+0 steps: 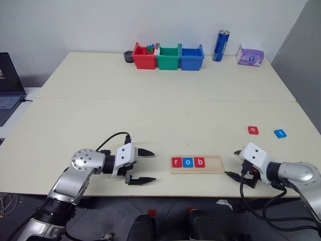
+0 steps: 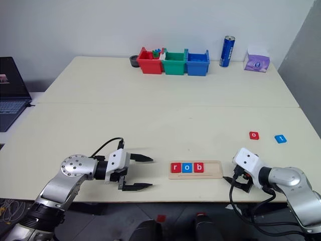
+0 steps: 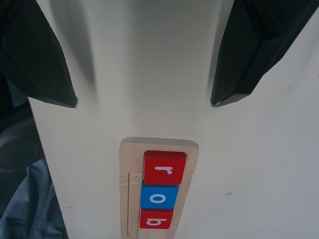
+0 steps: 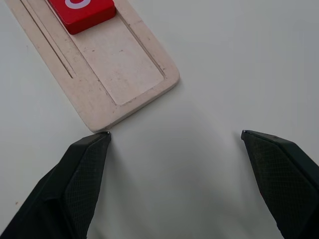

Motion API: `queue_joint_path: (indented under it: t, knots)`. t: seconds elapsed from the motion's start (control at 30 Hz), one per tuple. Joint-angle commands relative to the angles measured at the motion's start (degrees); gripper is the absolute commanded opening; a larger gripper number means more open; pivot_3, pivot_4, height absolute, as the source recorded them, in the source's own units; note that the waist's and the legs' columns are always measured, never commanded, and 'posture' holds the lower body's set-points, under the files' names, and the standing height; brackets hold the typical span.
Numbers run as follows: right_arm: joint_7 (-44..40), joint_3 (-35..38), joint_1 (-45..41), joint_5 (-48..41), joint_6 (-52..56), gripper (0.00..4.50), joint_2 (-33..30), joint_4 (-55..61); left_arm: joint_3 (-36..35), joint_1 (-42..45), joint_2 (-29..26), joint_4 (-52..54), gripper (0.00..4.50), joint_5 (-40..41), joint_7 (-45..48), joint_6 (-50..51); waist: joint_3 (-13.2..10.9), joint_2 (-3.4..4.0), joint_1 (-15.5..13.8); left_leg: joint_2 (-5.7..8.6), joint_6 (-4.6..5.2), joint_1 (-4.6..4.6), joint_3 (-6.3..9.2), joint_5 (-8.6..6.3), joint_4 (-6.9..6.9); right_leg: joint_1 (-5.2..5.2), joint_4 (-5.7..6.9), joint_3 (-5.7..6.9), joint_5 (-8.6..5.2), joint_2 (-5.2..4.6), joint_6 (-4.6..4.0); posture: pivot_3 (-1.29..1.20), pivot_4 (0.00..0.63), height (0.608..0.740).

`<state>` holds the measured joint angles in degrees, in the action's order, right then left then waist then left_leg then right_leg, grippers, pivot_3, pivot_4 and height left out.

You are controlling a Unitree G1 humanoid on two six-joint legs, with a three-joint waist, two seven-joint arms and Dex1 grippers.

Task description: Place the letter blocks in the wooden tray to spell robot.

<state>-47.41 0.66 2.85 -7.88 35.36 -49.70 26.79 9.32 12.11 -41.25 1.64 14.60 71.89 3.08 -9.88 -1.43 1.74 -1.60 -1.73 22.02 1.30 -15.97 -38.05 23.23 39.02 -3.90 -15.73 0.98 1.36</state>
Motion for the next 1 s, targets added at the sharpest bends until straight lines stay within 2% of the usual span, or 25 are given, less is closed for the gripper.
queue_joint_path:
  t: [0.03,0.23,0.43,0.53,0.67,0.83,1.0]
  knots:
    - [-0.1,2.9,-0.5,-0.6,1.1,4.48,-1.8,1.4,-0.7,0.2,-0.2,0.0,4.50,-0.1,0.1,-1.7,0.0,0.00,0.0,0.00,0.00,0.00,0.00,0.00,0.00,0.00,0.00,0.00,0.00,0.00,0.00,0.00,0.150,0.740]
    - [-0.1,11.7,-0.9,-8.0,7.1,4.48,0.3,3.8,-0.9,0.0,-0.2,-0.8,4.50,-0.2,0.0,-2.4,0.0,0.00,0.0,0.00,0.00,0.00,0.00,0.00,0.00,0.00,0.00,-0.01,0.00,0.00,-0.01,0.00,0.150,0.740]
    - [3.6,6.1,-3.1,-5.6,5.3,4.48,2.1,5.9,-0.4,0.6,0.0,-0.5,4.50,-0.4,-0.3,-1.8,0.0,0.00,0.1,-0.02,0.00,-0.01,0.03,0.00,0.01,0.00,0.01,0.00,0.00,0.06,0.00,0.00,0.150,0.740]
    - [8.8,5.4,-6.5,-2.4,4.4,4.48,4.0,0.8,-0.1,1.3,0.3,0.1,4.50,-0.3,-0.4,-1.1,0.0,-0.01,0.0,0.00,0.00,0.00,0.00,0.00,-0.04,0.00,0.01,-0.03,0.01,0.01,0.02,0.00,0.150,0.740]
    - [19.4,10.8,-11.8,-2.7,7.6,4.48,12.5,-6.2,-0.2,1.3,0.4,1.3,4.50,0.0,-0.6,-0.4,0.0,-0.09,0.1,0.03,0.00,0.00,-0.01,0.00,-0.04,-0.01,0.00,-0.06,0.04,-0.02,0.03,0.00,0.150,0.740]
    - [29.7,15.1,-17.3,-1.2,6.4,4.48,19.5,-15.8,-0.3,1.2,0.4,3.2,4.50,0.4,-0.9,0.8,0.0,-0.06,0.1,0.00,0.00,0.03,-0.01,0.00,0.02,0.03,0.00,-0.05,0.19,-0.02,-0.22,0.00,0.150,0.740]
    - [33.0,15.9,-21.3,-1.4,4.3,4.48,22.3,-25.7,-0.2,1.2,0.5,3.9,4.50,0.5,-1.0,1.6,0.0,-0.02,0.1,0.02,0.00,0.02,-0.05,0.00,0.05,0.04,0.01,-0.07,0.19,-0.02,-0.24,0.00,0.150,0.740]
